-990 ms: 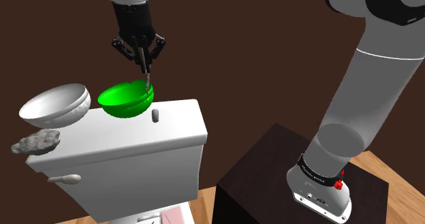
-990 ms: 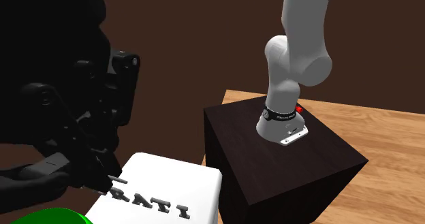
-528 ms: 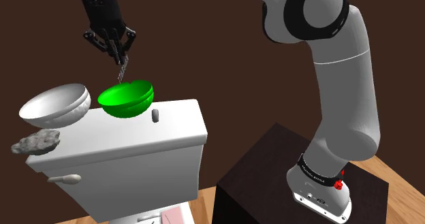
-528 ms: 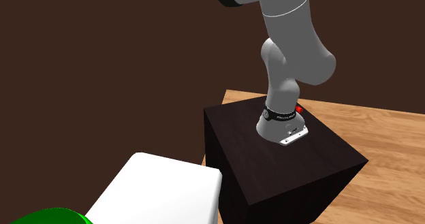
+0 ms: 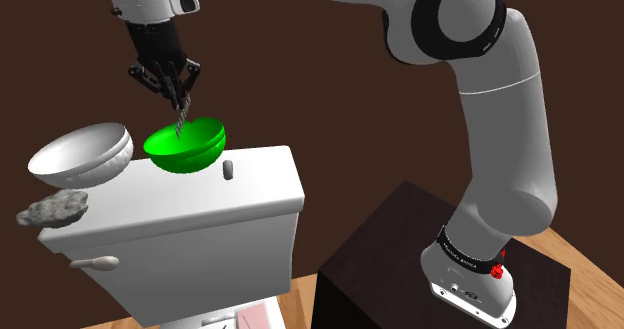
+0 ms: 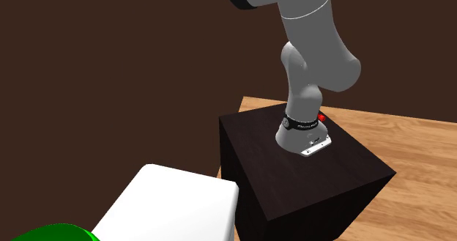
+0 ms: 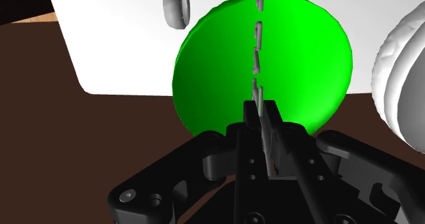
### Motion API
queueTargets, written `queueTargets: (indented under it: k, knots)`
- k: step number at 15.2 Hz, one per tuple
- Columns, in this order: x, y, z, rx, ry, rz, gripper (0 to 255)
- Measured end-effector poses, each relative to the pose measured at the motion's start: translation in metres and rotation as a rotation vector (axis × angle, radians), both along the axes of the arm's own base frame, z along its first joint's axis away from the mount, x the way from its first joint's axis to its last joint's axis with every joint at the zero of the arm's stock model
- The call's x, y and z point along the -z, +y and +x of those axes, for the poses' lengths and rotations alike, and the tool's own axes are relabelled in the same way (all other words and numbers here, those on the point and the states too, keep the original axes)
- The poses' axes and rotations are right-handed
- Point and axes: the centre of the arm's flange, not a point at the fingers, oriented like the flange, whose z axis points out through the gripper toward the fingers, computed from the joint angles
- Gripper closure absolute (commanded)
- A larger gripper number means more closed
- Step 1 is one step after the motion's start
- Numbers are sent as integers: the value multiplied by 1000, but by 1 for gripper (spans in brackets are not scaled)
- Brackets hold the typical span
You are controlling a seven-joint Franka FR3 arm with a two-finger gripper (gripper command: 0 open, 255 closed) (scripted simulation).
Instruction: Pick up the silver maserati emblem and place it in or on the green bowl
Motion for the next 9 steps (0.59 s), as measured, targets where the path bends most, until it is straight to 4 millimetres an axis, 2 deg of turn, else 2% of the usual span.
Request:
queueTargets:
  k: [6,9]
  knots:
    - [31,0,1,0,0,0,255]
    - [37,0,0,0,0,0,255]
